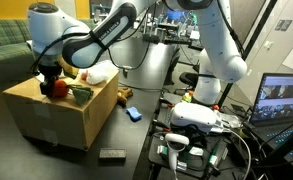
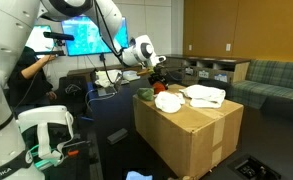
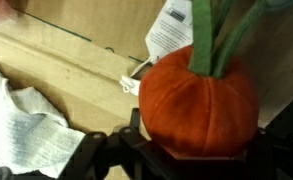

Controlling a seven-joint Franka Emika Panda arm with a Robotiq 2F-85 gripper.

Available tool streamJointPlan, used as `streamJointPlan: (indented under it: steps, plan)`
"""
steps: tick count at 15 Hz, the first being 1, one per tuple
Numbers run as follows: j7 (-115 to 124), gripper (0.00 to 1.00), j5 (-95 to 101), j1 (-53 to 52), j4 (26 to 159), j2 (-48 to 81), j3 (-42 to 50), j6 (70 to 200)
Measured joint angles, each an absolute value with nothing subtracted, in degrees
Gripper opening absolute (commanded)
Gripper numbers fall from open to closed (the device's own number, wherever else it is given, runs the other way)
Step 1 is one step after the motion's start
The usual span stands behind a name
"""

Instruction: Put the objects on the box onto the table and the objects on the table on to the box

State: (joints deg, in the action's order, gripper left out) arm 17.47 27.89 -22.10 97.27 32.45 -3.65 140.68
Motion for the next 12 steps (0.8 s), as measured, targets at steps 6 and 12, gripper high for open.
streamJointPlan:
  steps: [6, 12]
  plan:
    - [15.19, 0.07, 27.76, -22.22, 96.1, 32.59, -3.66, 139.07]
    - [14.0, 0.05, 27.66, -22.44, 94.66, 32.36, -4.18, 135.58]
